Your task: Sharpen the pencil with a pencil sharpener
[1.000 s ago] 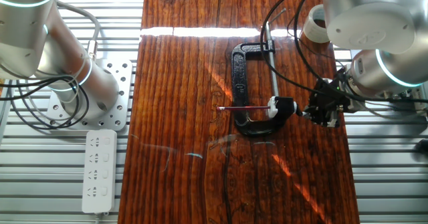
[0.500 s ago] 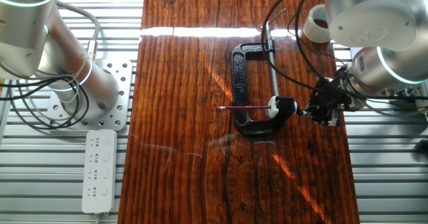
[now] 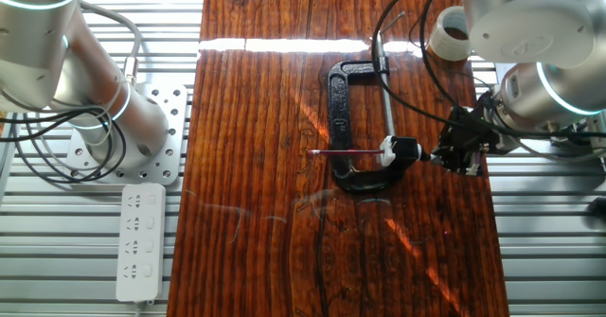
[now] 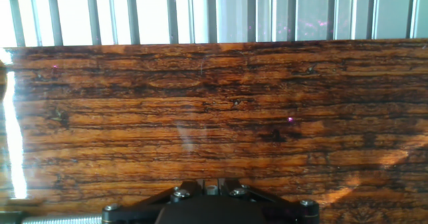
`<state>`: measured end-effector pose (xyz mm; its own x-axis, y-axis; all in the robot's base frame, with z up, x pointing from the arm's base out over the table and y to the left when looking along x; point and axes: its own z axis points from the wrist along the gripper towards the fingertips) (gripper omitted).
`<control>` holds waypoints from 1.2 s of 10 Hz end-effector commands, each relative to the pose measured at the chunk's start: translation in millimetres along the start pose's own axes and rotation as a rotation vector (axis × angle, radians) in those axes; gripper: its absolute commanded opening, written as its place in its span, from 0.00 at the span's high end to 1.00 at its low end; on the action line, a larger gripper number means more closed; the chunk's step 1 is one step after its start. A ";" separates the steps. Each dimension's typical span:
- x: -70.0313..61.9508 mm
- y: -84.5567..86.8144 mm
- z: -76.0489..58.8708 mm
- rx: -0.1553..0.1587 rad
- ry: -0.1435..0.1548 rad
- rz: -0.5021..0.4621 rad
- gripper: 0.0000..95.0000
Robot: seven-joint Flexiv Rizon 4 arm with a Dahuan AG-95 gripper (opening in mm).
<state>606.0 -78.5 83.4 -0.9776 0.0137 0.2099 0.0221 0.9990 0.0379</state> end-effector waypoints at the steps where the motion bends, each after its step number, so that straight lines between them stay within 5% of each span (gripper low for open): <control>1: 0.6 2.8 -1.6 -0.003 -0.001 0.005 1.00; 12: -3.2 22.3 -0.2 -0.011 0.007 0.043 1.00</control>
<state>610.1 -54.7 84.6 -0.9738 0.0561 0.2203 0.0667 0.9969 0.0411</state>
